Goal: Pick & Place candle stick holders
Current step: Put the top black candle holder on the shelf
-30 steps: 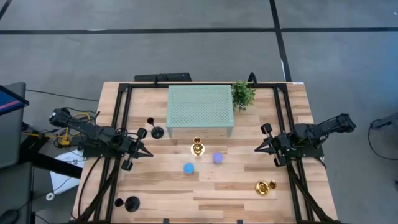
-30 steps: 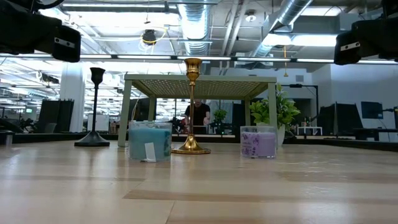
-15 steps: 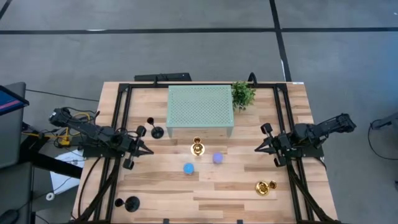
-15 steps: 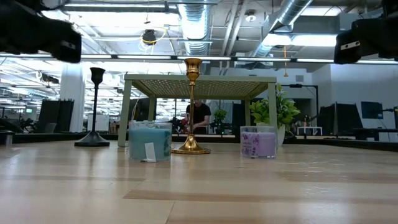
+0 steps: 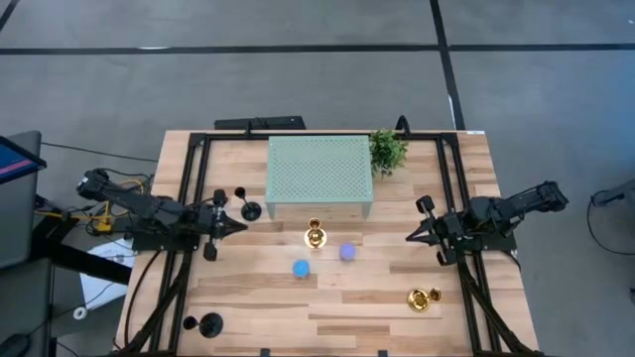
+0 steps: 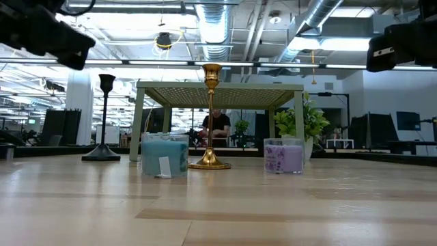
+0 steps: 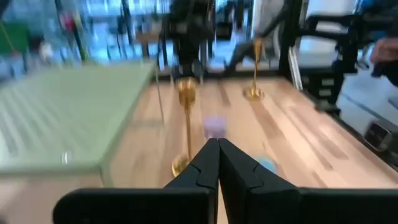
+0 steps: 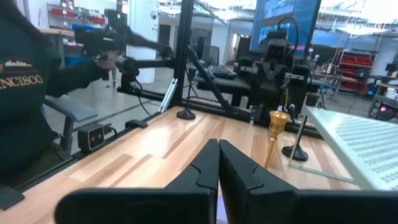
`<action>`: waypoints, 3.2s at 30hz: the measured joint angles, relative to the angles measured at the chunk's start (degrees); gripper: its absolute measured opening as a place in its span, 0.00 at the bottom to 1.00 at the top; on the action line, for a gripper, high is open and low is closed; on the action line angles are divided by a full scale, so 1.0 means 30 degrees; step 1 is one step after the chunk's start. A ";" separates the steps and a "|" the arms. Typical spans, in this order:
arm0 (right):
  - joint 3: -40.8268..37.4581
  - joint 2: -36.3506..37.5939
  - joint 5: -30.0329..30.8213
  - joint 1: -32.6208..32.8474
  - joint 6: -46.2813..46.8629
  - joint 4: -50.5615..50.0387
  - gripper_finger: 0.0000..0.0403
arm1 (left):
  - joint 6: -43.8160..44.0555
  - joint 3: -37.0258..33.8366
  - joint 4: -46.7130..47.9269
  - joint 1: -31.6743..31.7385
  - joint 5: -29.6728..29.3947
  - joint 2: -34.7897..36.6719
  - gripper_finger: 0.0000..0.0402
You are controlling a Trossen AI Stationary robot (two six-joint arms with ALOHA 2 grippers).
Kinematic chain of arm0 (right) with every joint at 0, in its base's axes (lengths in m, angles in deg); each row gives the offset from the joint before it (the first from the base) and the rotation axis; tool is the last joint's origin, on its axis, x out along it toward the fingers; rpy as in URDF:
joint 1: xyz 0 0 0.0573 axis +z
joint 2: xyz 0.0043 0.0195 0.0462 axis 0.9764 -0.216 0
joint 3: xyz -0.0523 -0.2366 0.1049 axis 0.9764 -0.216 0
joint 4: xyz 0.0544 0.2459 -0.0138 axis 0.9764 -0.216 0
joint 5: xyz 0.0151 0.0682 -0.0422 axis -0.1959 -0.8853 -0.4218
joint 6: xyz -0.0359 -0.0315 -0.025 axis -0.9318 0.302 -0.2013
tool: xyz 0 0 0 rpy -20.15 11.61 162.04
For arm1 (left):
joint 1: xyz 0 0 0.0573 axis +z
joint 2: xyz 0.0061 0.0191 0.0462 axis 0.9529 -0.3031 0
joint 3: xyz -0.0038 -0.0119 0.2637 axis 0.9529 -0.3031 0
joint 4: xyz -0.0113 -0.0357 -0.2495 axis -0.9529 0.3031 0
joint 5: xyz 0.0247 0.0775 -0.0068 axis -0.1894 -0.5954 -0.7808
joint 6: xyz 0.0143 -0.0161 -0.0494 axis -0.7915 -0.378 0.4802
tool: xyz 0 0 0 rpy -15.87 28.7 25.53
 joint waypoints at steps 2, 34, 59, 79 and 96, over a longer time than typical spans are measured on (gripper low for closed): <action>0.0000 -0.0002 0.0004 0.0000 0.0007 -0.0121 0.00 | 0.1236 0.0860 0.2321 -0.0106 -0.0455 0.0000 0.01; 0.0000 0.0001 0.1162 -0.0015 0.0696 -0.0233 0.00 | 1.3139 0.0901 0.5398 -0.0129 -0.3894 -0.7390 0.01; 0.0000 -0.0001 0.1405 0.0000 0.0692 -0.0182 0.00 | 0.8993 0.7025 0.3402 -0.3381 -0.5653 -1.0275 0.01; 0.0000 0.0003 0.1439 0.0000 0.0692 -0.0174 0.00 | 1.9060 0.8172 1.4586 -0.3399 -0.9396 -1.1164 0.01; 0.0006 -0.0003 0.1441 -0.0015 0.0692 -0.0167 0.00 | 1.9124 0.8172 1.4775 -0.3327 -0.4667 -1.4112 0.01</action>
